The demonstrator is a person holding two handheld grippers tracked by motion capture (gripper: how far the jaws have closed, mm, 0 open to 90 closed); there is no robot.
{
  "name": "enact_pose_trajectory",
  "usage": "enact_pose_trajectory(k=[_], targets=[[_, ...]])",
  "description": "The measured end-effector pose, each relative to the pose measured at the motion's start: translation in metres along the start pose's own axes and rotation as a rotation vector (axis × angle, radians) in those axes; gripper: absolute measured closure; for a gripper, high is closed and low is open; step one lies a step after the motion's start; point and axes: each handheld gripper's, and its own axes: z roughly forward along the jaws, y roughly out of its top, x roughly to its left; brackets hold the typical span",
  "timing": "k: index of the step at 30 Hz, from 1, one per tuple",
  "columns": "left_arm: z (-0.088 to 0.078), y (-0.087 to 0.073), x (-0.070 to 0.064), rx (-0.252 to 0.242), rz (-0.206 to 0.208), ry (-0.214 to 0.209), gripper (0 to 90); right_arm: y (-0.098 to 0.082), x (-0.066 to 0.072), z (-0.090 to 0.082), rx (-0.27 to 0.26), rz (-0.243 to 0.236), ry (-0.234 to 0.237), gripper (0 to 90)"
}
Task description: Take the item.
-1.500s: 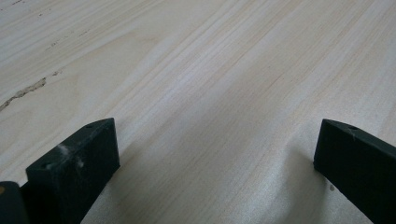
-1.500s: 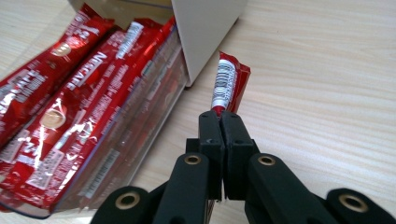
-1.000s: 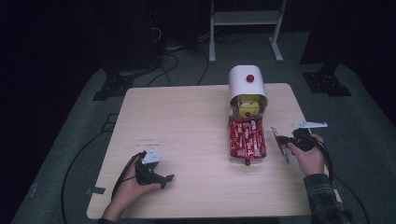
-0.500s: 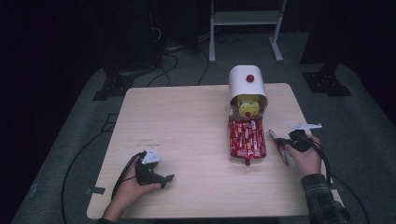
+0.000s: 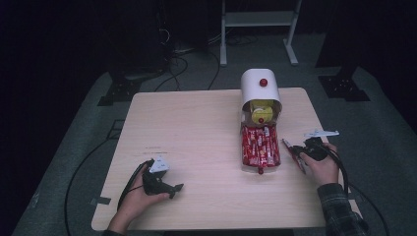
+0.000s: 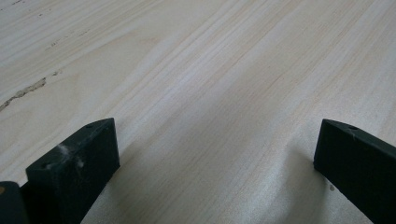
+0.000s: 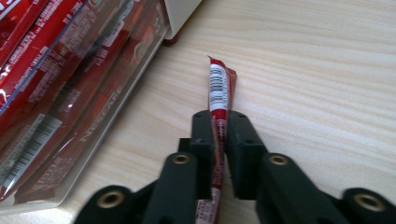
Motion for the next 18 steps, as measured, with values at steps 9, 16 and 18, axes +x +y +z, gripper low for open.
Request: enact_pose_trajectory(k=[9, 16, 18], targets=[[0.0, 0.0, 0.0, 0.0, 0.0, 0.0, 0.0, -0.001, 0.001, -0.004, -0.052, -0.027, -0.055, 33.8], [0.001, 0.001, 0.0, 0.001, 0.002, -0.002, 0.0, -0.005, 0.004, -0.018, -0.071, -0.035, -0.06, 23.3], [0.001, 0.001, 0.0, 0.0, 0.003, -0.003, 0.0, -0.007, 0.008, -0.023, -0.068, -0.05, -0.067, 22.7]])
